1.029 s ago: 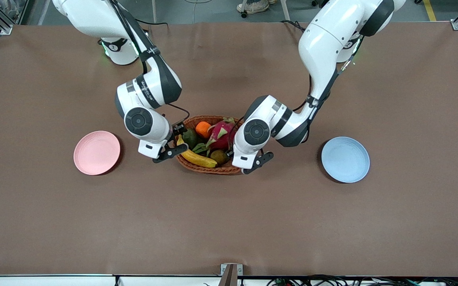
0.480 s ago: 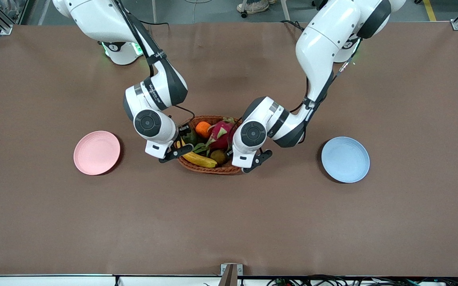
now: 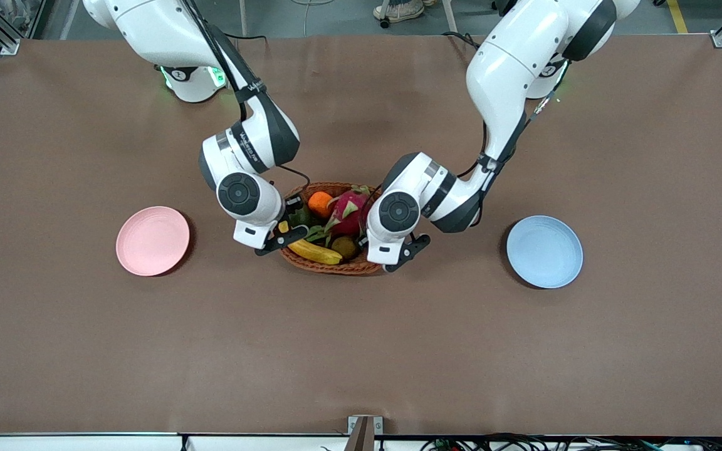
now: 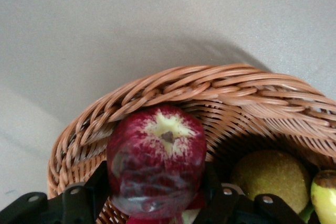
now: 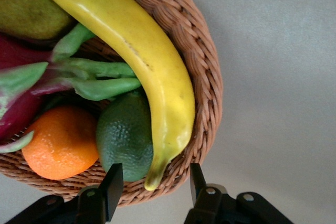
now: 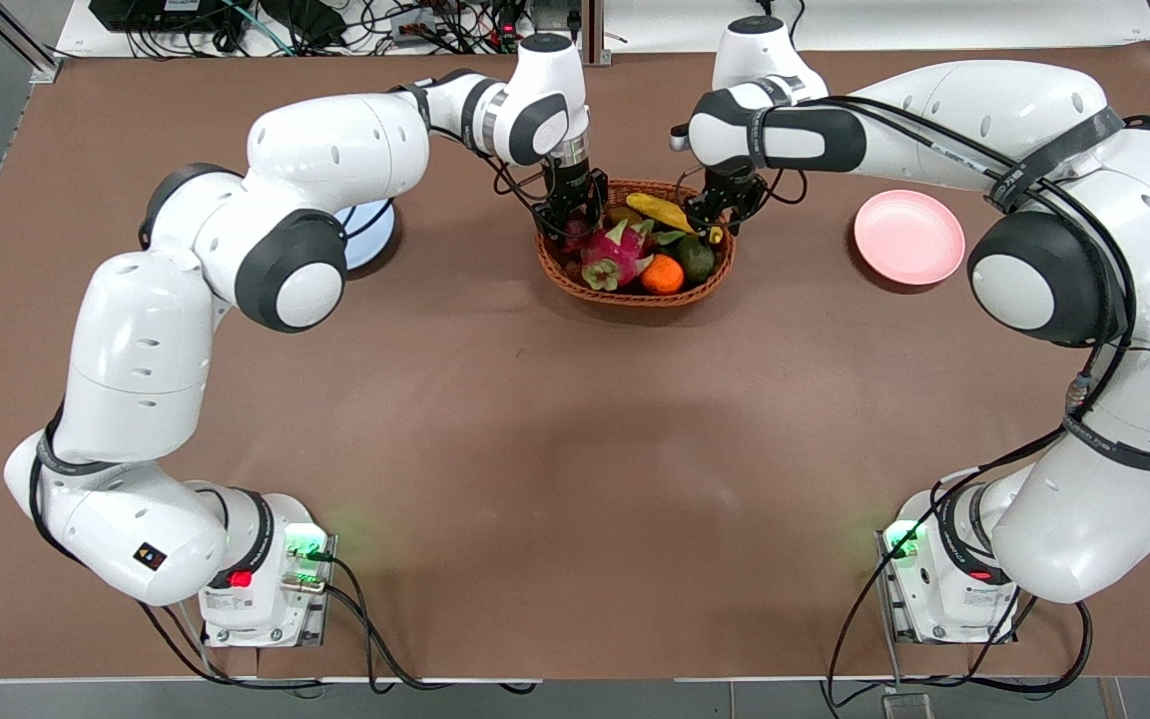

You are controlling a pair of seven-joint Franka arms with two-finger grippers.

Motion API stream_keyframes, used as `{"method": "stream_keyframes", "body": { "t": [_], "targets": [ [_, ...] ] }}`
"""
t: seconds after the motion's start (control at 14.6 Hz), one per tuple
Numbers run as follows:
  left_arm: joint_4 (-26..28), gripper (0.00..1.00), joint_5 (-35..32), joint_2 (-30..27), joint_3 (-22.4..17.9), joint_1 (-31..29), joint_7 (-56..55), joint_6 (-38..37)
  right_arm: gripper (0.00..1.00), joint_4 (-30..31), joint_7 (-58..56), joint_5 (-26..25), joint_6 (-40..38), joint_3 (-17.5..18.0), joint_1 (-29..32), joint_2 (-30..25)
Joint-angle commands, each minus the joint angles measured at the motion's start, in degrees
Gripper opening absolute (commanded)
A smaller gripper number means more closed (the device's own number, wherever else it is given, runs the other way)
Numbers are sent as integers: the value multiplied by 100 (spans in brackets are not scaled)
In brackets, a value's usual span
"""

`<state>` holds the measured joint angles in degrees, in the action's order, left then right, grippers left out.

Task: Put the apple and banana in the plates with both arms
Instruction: 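Lower both grippers into the basket and close on apple and banana, then carry the red apple with the left gripper over the blue plate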

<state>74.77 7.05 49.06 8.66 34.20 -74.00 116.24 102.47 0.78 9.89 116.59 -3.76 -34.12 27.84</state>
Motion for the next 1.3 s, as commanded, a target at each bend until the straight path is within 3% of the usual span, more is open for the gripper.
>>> {"method": "stream_keyframes", "body": {
  "t": [0.0, 0.27, 0.55, 0.89, 1.23],
  "targets": [
    [-86, 15, 103, -300, -49, 35, -62, -565, 47, -34, 80, 56, 57, -64, -78, 37],
    [-77, 15, 59, -810, -101, -123, -19, -1016, 47, -43, 45, -14, 75, -64, -51, 46],
    [55, 16, 42, -1328, -84, -860, 787, -1304, 44, -43, 36, -23, 259, -72, -69, 116],
    [203, 15, 77, -1382, -40, -2134, 2518, -2298, 42, -34, 10, -31, 190, -72, -43, 125],
    [810, 16, 42, -1180, -40, -3278, 4154, -2299, 42, -43, -8, -31, -39, -81, -34, 90]
  ]
}}
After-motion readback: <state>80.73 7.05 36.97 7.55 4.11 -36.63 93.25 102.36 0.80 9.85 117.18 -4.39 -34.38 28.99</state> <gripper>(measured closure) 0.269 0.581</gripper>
